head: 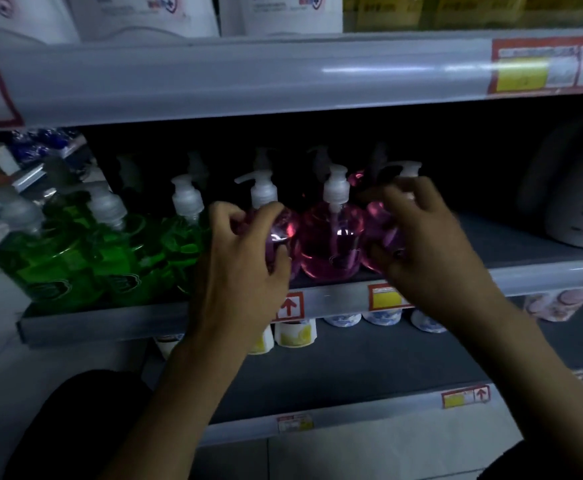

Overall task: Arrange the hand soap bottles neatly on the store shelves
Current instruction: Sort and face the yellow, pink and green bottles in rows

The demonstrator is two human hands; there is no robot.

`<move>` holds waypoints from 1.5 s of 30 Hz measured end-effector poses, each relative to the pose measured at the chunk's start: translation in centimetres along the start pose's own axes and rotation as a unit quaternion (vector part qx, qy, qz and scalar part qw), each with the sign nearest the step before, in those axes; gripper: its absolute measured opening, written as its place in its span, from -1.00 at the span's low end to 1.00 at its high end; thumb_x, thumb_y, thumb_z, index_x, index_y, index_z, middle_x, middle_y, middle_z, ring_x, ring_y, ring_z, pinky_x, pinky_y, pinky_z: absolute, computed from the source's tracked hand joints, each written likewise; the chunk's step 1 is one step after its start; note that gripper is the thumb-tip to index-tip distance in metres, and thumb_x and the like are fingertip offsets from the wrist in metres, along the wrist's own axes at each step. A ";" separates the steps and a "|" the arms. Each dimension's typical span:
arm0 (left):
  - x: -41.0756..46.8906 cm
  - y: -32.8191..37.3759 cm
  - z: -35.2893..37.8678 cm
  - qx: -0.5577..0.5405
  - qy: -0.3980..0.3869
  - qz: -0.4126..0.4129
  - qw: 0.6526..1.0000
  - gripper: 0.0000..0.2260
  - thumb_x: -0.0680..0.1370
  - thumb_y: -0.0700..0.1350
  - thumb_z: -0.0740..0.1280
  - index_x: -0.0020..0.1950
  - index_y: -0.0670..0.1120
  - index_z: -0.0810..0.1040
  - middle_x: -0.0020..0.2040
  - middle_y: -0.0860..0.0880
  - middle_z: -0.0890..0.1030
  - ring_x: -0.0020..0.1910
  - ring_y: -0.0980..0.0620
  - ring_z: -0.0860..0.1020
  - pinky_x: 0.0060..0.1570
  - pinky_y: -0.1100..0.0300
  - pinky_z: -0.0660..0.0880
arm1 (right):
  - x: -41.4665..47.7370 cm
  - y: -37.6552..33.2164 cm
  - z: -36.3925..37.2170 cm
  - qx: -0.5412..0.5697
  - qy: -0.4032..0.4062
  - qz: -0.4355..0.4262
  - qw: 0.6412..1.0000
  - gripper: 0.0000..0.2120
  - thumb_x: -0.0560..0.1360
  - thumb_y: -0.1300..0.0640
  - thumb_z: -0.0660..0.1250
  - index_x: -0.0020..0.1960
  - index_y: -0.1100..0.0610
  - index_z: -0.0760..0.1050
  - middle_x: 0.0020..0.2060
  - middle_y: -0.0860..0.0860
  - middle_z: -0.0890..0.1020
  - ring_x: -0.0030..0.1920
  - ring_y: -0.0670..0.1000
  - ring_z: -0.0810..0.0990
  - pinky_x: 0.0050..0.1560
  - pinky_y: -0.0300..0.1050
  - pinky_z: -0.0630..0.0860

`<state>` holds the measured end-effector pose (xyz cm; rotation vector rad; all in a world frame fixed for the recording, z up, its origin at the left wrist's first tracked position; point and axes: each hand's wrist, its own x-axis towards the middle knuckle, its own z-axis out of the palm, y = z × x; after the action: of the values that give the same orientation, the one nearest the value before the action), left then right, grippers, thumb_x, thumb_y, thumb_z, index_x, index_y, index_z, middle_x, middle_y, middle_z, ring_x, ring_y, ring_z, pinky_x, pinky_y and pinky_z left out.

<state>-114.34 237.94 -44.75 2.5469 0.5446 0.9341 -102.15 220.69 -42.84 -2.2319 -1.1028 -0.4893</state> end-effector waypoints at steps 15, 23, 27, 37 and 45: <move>-0.3 -0.9 1.5 -0.002 -0.080 0.007 0.997 -0.35 0.55 -0.09 0.34 0.50 0.28 0.10 0.57 -0.05 -0.07 0.14 0.02 0.54 -0.07 0.33 0.52 | 0.5 -2.9 2.6 -0.088 -0.128 0.032 0.987 -0.27 0.30 -0.17 0.07 0.48 -0.22 0.14 0.45 0.03 0.23 0.00 0.20 0.62 -0.25 -0.09 0.47; -1.0 -5.4 -3.8 -0.003 0.045 0.000 0.999 -0.53 0.49 -0.16 0.40 0.37 0.06 0.42 0.34 -0.12 0.27 -0.13 0.11 0.42 -0.30 0.50 0.32 | 1.0 -7.3 3.5 -0.058 -0.062 -0.028 0.996 -0.48 0.46 0.09 0.37 0.38 -0.09 0.31 0.29 0.08 0.32 -0.16 0.17 0.60 -0.28 0.05 0.59; -0.5 -7.2 -4.1 0.024 -0.080 -0.029 0.996 -0.37 0.52 -0.03 0.37 0.48 0.32 0.15 0.56 -0.05 -0.01 0.35 -0.09 0.37 0.06 0.32 0.30 | 1.1 -7.9 6.0 -0.058 -0.169 -0.043 0.983 -0.32 0.52 -0.07 0.29 0.51 -0.27 0.02 0.53 0.10 0.02 -0.08 0.16 0.64 -0.18 0.06 0.62; -0.7 -6.9 -4.1 0.075 -0.097 -0.010 0.992 -0.38 0.57 -0.04 0.32 0.50 0.29 0.07 0.57 -0.08 -0.05 -0.10 0.04 0.56 -0.29 0.40 0.34 | 2.4 -9.6 6.3 -0.113 -0.163 -0.003 0.980 -0.31 0.45 -0.16 0.35 0.48 -0.26 0.09 0.32 0.14 0.27 -0.05 0.24 0.62 -0.18 0.03 0.60; -1.3 -10.8 -8.7 0.052 0.064 -0.054 0.995 -0.61 0.52 -0.14 0.36 0.33 0.07 0.44 0.33 -0.10 0.28 -0.10 0.12 0.44 -0.35 0.50 0.30 | 1.4 -15.7 7.7 -0.096 -0.078 -0.037 0.992 -0.48 0.48 0.03 0.36 0.39 -0.09 0.26 0.26 0.10 0.31 -0.31 0.17 0.55 -0.44 -0.06 0.47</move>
<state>-123.58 248.36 -44.30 2.5312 0.7781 1.0601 -113.53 234.01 -42.42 -2.4366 -1.2700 -0.4764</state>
